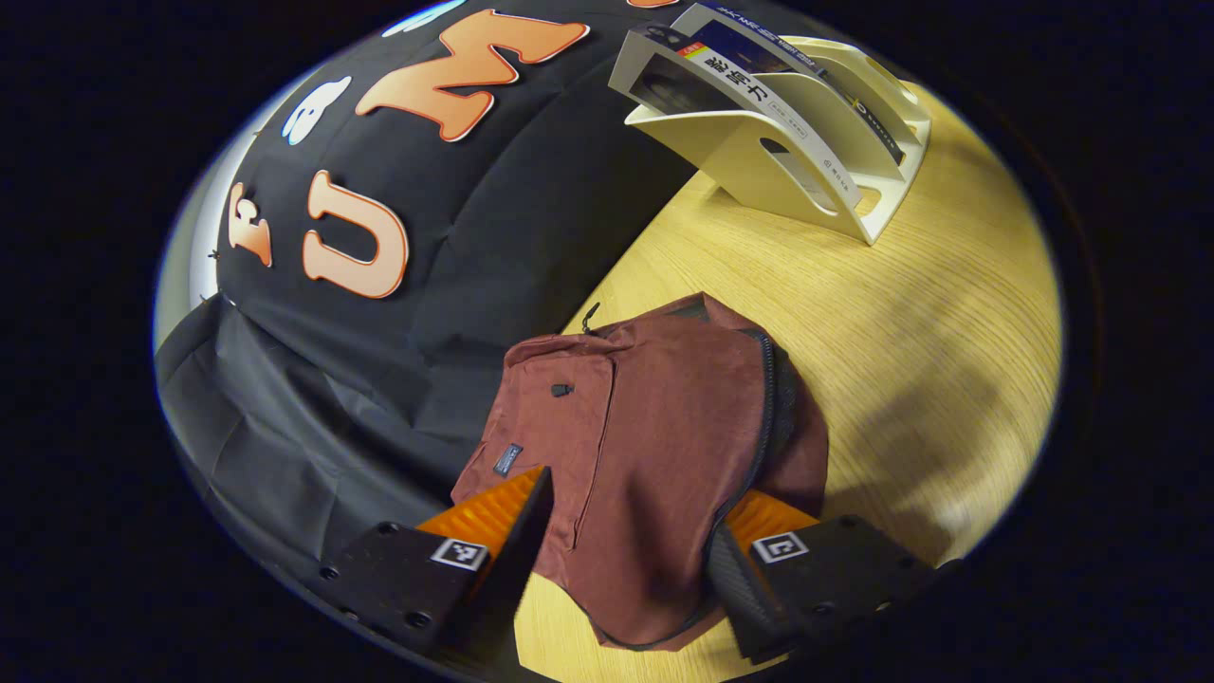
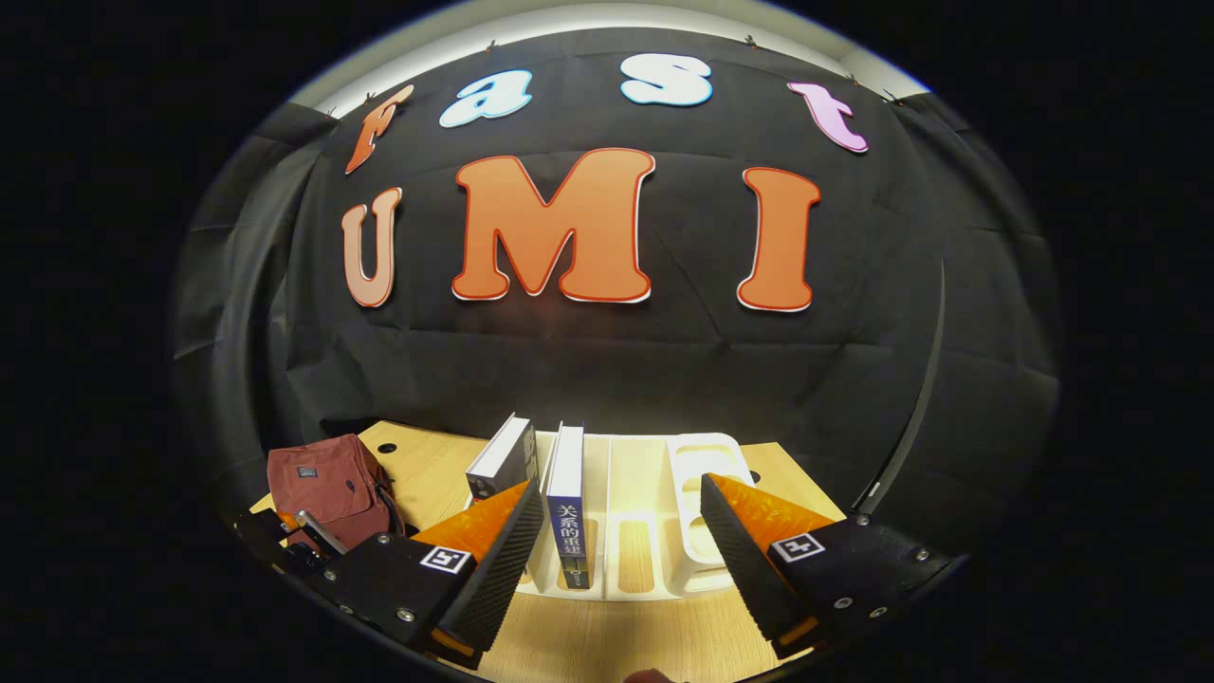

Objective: Open the schoolbag, grab two books from the bookshelf and put them into the schoolbag.

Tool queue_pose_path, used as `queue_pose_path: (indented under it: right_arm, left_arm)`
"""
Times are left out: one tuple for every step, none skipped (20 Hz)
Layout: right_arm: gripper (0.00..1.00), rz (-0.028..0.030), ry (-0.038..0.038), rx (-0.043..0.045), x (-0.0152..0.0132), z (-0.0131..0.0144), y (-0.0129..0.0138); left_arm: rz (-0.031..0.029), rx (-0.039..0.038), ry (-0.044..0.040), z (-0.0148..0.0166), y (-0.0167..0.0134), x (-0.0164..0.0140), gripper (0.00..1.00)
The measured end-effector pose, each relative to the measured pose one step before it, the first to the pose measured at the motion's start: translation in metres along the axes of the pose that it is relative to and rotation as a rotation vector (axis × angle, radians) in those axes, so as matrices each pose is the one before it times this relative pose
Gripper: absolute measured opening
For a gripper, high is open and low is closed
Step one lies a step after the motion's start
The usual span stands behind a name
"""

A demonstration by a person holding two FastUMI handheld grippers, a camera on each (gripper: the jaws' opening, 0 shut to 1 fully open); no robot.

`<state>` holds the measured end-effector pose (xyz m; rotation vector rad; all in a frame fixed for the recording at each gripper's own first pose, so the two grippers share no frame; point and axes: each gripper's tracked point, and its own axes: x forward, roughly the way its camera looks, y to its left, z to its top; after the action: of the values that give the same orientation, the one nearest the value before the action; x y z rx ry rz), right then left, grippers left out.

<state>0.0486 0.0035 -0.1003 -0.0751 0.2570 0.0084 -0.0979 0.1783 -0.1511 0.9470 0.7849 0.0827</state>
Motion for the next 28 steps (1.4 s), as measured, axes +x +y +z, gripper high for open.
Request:
queue_pose_path:
  right_arm:
    - [0.99,0.00546,0.00399,-0.00622,0.00301,0.00334,0.00571]
    - [0.98,0.00211,0.00805,-0.00668,0.00458,0.0024,0.00507]
    - [0.99,-0.00272,0.01716,-0.01066,0.00514,0.00163,0.00484]
    - [0.98,0.0038,0.01521,-0.00745,0.00606,0.00149,0.00515]
    - [0.98,0.00597,0.01637,-0.00986,0.00622,0.00199,0.00627]
    - [0.99,0.00143,0.01501,-0.00874,0.00576,0.00093,0.00528]
    - [0.99,0.00001,0.02151,-0.00931,0.00579,0.00079,0.00424]
    - [0.99,-0.0018,0.0213,-0.00513,0.00528,0.00132,0.00366]
    - [0.99,-0.00425,0.02418,-0.00537,0.00511,0.00086,0.00289]
    - [0.99,-0.00261,0.00682,-0.00478,0.00481,0.00448,0.00369]
    - [0.99,-0.00303,0.00586,-0.00981,0.00505,0.00578,0.00335]
    - [0.99,-0.00576,0.00484,-0.01174,0.00426,0.00507,0.00283]
    - [0.99,-0.00183,0.01065,-0.01102,0.00483,0.00298,0.00275]
    - [0.99,0.00101,0.01585,-0.00668,0.00424,0.00353,0.00448]
    - [0.99,0.00684,0.01781,-0.00493,0.00469,0.00135,0.00621]
    - [0.99,0.00568,0.0177,-0.00828,0.00496,0.00387,0.00591]
    - [0.99,0.00347,0.01551,-0.01084,0.00497,0.00383,0.00496]
    - [0.99,0.00287,0.02141,-0.00443,0.00649,0.00297,0.00403]
    - [0.99,0.00531,0.01829,0.01057,0.00447,0.00475,0.00464]
    - [0.99,0.01913,0.02443,0.00908,0.00437,0.00401,0.00733]
    - [0.99,0.00737,0.02277,0.00038,0.00155,0.00352,0.0042]
    - [0.99,-0.00052,0.01954,-0.01855,0.00634,0.00508,0.00294]
    - [0.99,-0.01166,0.02325,-0.02476,0.00804,0.00363,0.00075]
    - [0.99,0.00052,0.02574,-0.02544,0.00594,0.00294,0.00379]
    - [0.99,0.00846,0.01651,-0.00558,0.00389,0.00372,0.00487]
    - [1.0,0.01959,0.02526,0.00094,0.0051,0.00062,0.00727]
    - [0.99,0.02304,0.03159,0.00283,0.00421,0.0004,0.00761]
    - [0.99,0.01421,0.0382,0.00721,0.00385,-0.00188,0.00333]
  left_arm:
    - [-0.01662,-0.00901,-0.01381,0.00258,-0.00029,0.00319,0.86]
    - [-0.0333,-0.00798,-0.00111,0.00246,-0.00134,0.00307,0.58]
    - [-0.02745,-0.01957,-0.00297,0.00089,-0.00095,-0.00086,0.65]
    - [-0.04623,-0.01431,0.00871,0.00027,-0.00296,-0.00016,0.46]
    - [-0.02611,-0.02153,-0.00111,0.00027,-0.00117,-0.00297,0.41]
    - [-0.03101,-0.02628,-0.004,0.00273,-0.00194,-0.00357,0.3]
    - [-0.02699,-0.02199,-0.00326,0.00171,-0.00107,0.00063,0.15]
    - [-0.02375,-0.01605,-0.00083,0.00201,0.00063,-0.00063,0.13]
    - [-0.02033,-0.0128,-0.01309,0.00335,0.00154,-0.00136,0.12]
    - [-0.02202,0.00007,0.00268,0.00224,0.00004,0.00015,0.12]
    - [-0.02727,0.00956,-0.01292,0.00345,0.00155,-0.00214,0.12]
    - [-0.0247,0.01264,0.00221,-0.00528,0.0027,0.00352,0.12]
    - [-0.0235,0.00498,-0.00383,0.00627,0.00274,-0.00698,0.1]
    - [-0.02638,-0.00086,-0.00031,0.00262,0.00269,0.00315,0.09]
    - [-0.02168,-0.00396,-0.00758,0.0025,0.00705,-0.00378,0.08]
    - [-0.02366,-0.0097,-0.00133,0.00311,0.00655,-0.00111,0.07]
    - [-0.02297,-0.01694,-0.00062,0.00147,0.00753,-0.00258,0.07]
    - [-0.02359,-0.02416,-0.00036,0.00349,0.00778,-0.00232,0.06]
    - [-0.03047,-0.0202,0.00154,0.00044,0.00796,-0.00511,0.06]
    - [-0.02364,-0.02355,0.00238,0.00299,0.00826,-0.00324,0.06]
    - [-0.0263,-0.02937,-0.00098,0.00433,0.00884,-0.00201,0.06]
    - [-0.03284,-0.03547,0.00765,0.00413,0.00558,-0.00121,0.06]
    - [-0.0278,-0.03087,0.00443,0.00363,0.00823,-0.00366,0.06]
    - [-0.02307,-0.02332,0.00928,0.00549,0.00804,-0.00342,0.06]
    - [-0.01866,-0.01236,-0.0016,0.00568,0.00806,-0.00339,0.06]
    - [-0.01631,-0.00502,0.00204,0.00618,0.00568,-0.0034,0.06]
    - [-0.0137,0.00191,-0.00021,0.00557,0.00589,-0.00337,0.06]
    - [-0.01304,0.00216,0.00358,0.00414,0.00413,-0.00246,0.06]
